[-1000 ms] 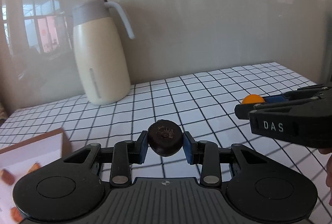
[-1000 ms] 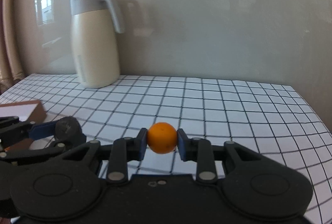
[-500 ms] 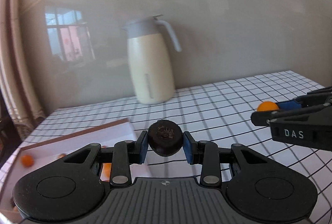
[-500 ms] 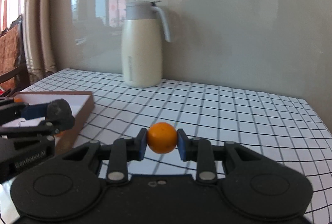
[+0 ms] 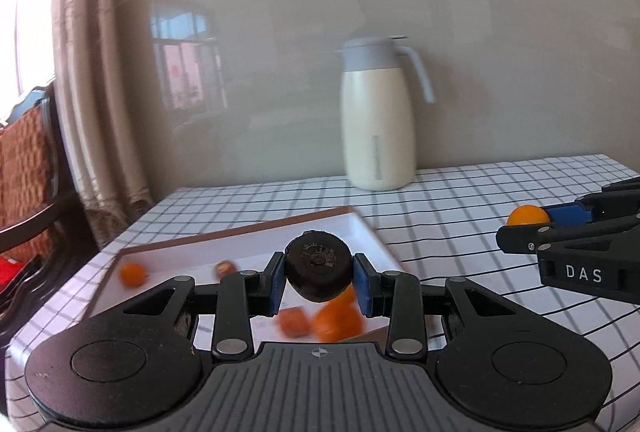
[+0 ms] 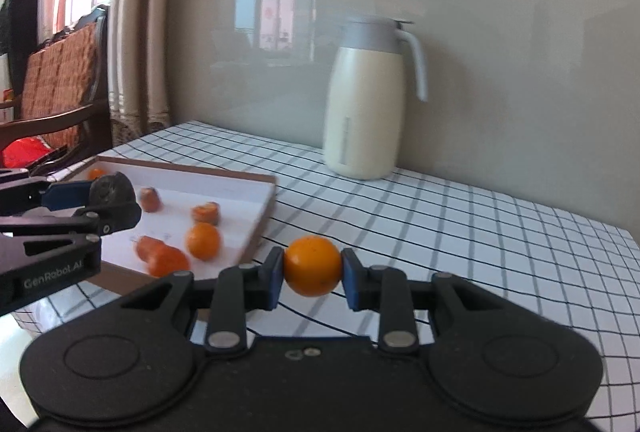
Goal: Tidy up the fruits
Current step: 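Carry mangosteen and orange into the box and open both grippers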
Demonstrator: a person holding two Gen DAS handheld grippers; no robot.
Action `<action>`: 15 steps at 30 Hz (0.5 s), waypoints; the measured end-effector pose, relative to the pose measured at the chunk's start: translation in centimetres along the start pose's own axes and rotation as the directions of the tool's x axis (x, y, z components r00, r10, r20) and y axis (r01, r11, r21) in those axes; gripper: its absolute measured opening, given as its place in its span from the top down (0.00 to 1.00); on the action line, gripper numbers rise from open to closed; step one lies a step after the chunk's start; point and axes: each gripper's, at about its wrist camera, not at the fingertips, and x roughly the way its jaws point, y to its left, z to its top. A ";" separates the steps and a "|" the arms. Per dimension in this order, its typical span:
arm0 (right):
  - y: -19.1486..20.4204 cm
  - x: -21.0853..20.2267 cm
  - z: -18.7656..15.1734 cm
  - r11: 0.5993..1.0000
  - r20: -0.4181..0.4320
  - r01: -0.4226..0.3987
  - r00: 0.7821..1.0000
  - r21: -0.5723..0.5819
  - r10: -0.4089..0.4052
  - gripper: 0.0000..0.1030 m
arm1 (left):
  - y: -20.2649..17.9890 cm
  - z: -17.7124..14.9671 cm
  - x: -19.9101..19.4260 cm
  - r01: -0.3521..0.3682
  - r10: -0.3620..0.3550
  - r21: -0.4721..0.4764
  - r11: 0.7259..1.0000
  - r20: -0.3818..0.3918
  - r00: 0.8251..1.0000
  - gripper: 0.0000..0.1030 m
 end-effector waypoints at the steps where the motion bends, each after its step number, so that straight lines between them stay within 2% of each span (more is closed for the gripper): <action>1: 0.6 0.1 0.1 1.000 0.006 -0.011 1.000 -0.008 0.011 0.79 | 0.7 -0.1 -0.1 -0.011 0.011 -0.009 1.000 -0.001 1.000 0.65; 15: 7.0 1.7 1.7 0.988 0.031 -0.125 0.991 -0.094 0.128 0.79 | 6.9 -2.1 -1.1 -0.121 0.120 -0.076 0.990 -0.017 0.993 0.65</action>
